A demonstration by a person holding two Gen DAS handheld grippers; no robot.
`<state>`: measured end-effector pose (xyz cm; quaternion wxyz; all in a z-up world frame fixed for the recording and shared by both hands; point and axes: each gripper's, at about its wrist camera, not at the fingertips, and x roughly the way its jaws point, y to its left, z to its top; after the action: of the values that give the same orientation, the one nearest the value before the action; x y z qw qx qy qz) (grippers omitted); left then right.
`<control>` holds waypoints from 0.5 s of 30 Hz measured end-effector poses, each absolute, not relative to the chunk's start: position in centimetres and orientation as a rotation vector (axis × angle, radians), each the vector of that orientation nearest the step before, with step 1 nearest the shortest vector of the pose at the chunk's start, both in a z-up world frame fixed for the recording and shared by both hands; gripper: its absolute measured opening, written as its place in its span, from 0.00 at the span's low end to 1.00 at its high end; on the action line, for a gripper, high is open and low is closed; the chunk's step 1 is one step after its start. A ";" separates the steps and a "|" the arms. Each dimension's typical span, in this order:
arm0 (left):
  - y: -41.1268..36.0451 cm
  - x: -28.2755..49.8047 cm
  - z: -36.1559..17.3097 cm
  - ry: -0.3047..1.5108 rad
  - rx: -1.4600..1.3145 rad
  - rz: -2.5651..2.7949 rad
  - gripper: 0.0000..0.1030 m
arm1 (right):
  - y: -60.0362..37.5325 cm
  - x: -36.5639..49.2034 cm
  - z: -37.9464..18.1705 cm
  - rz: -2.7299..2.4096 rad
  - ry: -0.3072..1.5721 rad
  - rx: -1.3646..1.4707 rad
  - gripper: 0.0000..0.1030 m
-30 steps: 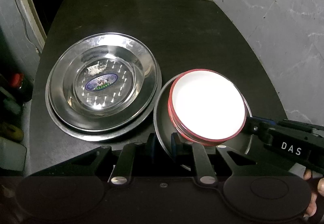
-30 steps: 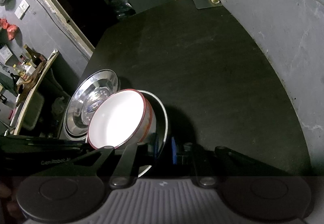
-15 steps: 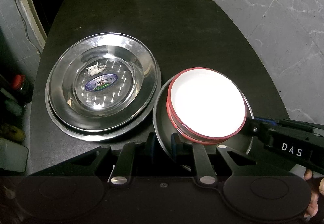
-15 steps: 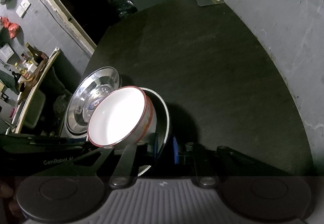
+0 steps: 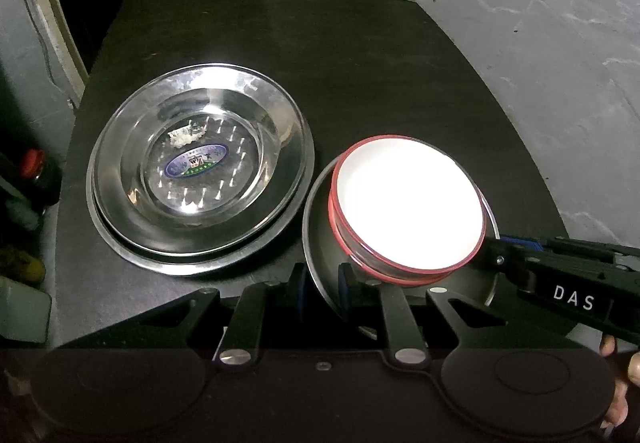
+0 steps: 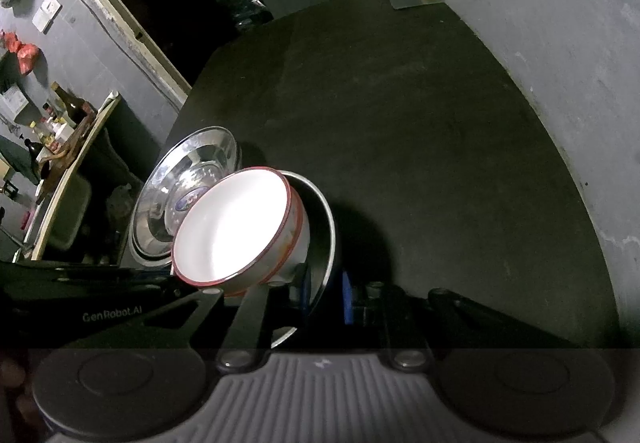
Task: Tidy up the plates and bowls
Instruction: 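Lift the steel pot with both grippers and carry it over the logo plates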
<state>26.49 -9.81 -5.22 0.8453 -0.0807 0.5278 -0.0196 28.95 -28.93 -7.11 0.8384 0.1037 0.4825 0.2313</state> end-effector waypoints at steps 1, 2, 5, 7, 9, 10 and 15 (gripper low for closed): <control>-9.8 26.5 -5.3 1.113 -0.170 -0.045 0.16 | -29.0 28.9 -7.1 0.487 1.021 0.220 0.18; -9.8 26.4 -5.3 1.113 -0.170 -0.049 0.16 | -29.1 28.8 -7.1 0.484 1.021 0.221 0.18; -9.9 26.4 -5.3 1.106 -0.165 -0.066 0.16 | -29.3 28.5 -6.9 0.474 1.013 0.228 0.18; -10.0 26.5 -5.2 1.098 -0.158 -0.077 0.16 | -29.5 28.3 -6.8 0.466 1.005 0.233 0.18; -10.2 26.5 -5.1 1.090 -0.150 -0.089 0.16 | -29.8 28.1 -6.6 0.457 0.996 0.238 0.18; -10.3 26.5 -5.0 1.086 -0.145 -0.095 0.16 | -29.9 28.0 -6.6 0.453 0.992 0.240 0.18; -10.6 26.7 -4.5 1.060 -0.130 -0.118 0.16 | -30.1 27.8 -5.9 0.439 0.963 0.249 0.18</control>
<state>26.66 -10.64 -4.53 0.8592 -0.0618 0.5048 -0.0564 27.85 -30.13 -5.85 0.8558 0.1185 0.4581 0.2089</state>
